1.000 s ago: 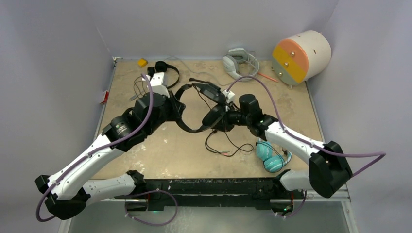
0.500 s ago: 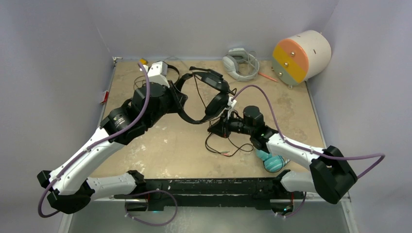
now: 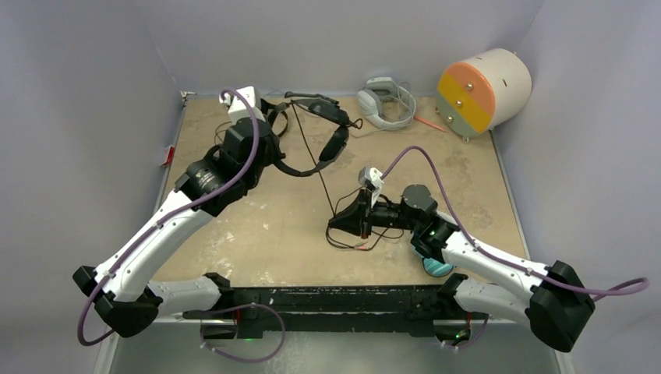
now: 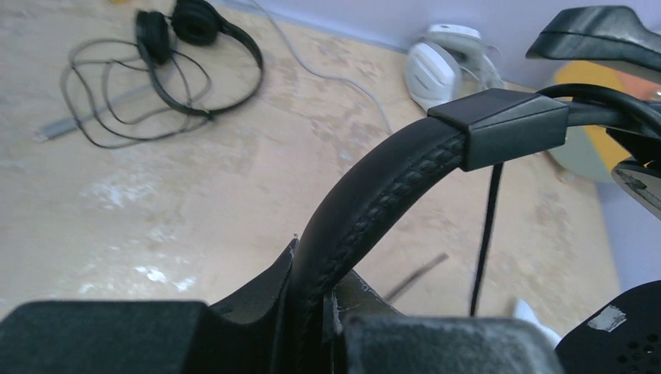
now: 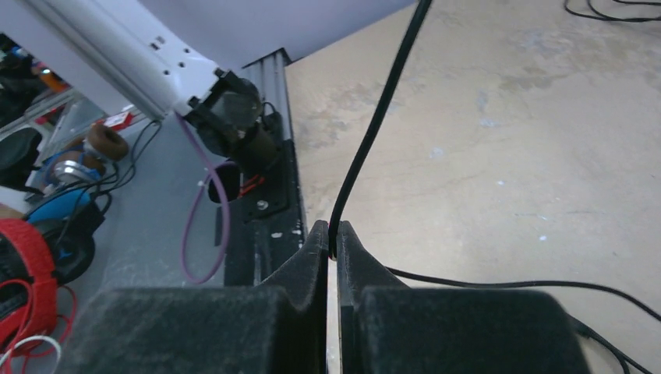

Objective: Wrap the headphones
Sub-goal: Wrap the headphones cable around the headphones.

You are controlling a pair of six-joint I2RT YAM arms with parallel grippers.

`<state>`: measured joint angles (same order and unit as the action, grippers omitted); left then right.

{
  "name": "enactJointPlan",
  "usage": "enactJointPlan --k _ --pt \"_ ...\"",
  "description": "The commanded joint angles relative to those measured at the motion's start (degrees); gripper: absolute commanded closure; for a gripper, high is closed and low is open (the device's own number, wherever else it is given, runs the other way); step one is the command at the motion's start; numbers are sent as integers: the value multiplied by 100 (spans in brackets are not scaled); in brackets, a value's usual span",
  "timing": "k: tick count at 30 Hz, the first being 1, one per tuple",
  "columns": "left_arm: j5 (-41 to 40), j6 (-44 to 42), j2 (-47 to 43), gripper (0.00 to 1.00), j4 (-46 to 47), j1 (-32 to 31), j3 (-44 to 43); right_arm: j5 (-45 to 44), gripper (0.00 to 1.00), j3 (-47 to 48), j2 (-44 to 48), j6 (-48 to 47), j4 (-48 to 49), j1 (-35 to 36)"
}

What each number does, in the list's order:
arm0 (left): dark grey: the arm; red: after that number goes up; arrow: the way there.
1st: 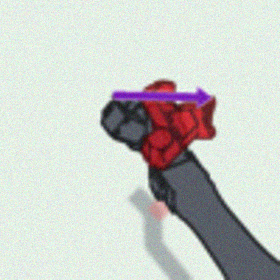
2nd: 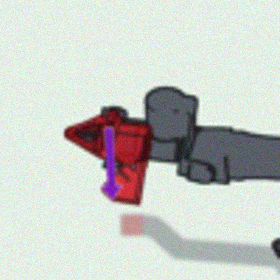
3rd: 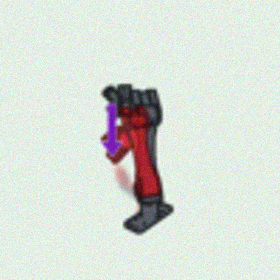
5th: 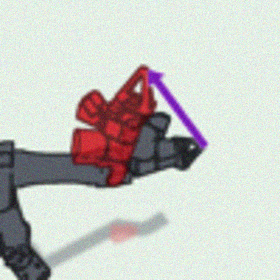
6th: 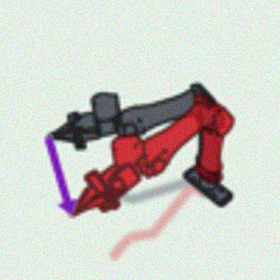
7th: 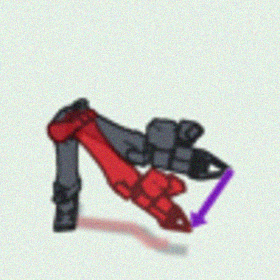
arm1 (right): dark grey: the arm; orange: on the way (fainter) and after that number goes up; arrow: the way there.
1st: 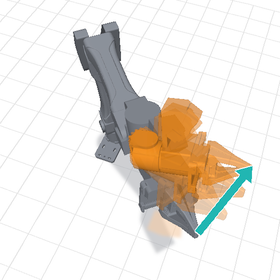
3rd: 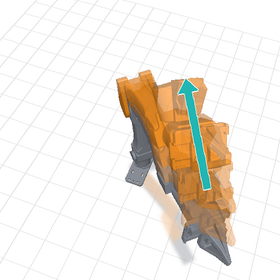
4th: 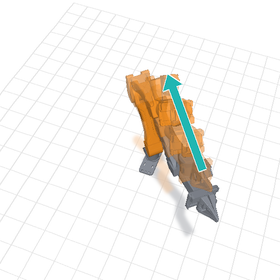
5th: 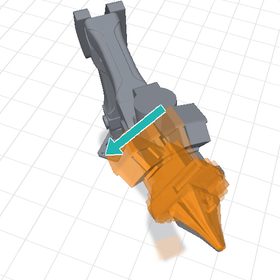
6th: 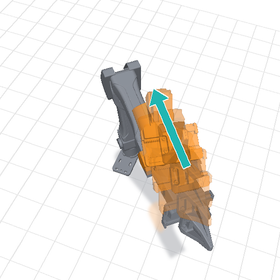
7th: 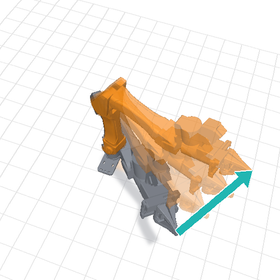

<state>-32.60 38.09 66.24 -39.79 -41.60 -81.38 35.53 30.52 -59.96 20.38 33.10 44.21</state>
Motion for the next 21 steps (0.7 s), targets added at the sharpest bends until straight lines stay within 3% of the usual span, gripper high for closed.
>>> enactJointPlan --k 1,4,9,21 --pt "-1016 -744 120 100 1006 44 201 297 100 138 195 157 -80 139" --pt "-1084 -916 161 100 1174 52 316 129 98 243 139 226 -225 141" --pt "-470 -1053 1 100 1363 41 334 -486 88 261 -178 61 -68 141" --pt "1017 -1376 8 100 585 47 -650 -1228 77 282 -941 -401 1081 141"
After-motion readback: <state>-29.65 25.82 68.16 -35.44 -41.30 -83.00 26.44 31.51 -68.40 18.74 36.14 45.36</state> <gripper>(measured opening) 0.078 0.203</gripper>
